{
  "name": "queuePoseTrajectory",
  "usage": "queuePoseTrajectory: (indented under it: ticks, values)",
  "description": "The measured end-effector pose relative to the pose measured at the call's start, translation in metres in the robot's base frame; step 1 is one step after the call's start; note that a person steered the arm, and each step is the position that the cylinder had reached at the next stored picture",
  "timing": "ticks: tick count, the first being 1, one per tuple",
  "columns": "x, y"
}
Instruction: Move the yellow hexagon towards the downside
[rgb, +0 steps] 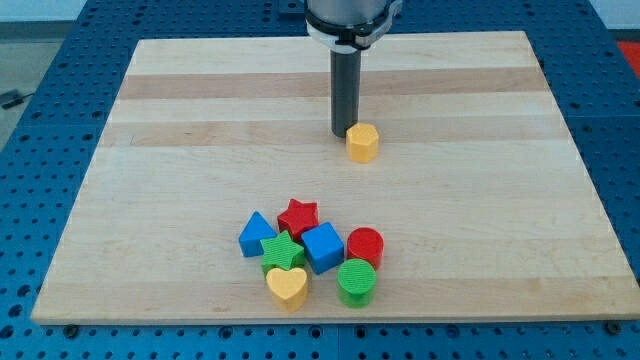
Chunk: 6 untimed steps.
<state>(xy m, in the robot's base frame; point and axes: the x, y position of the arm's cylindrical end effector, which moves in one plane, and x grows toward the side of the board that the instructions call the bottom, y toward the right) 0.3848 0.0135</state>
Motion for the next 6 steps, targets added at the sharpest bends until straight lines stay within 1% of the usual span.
queuePoseTrajectory:
  ticks: [1,2,4,5,6]
  values:
    - [-0.034,0.054]
    - [0.003,0.094]
    - [0.044,0.077]
    - [0.053,0.058]
    - [0.040,0.049]
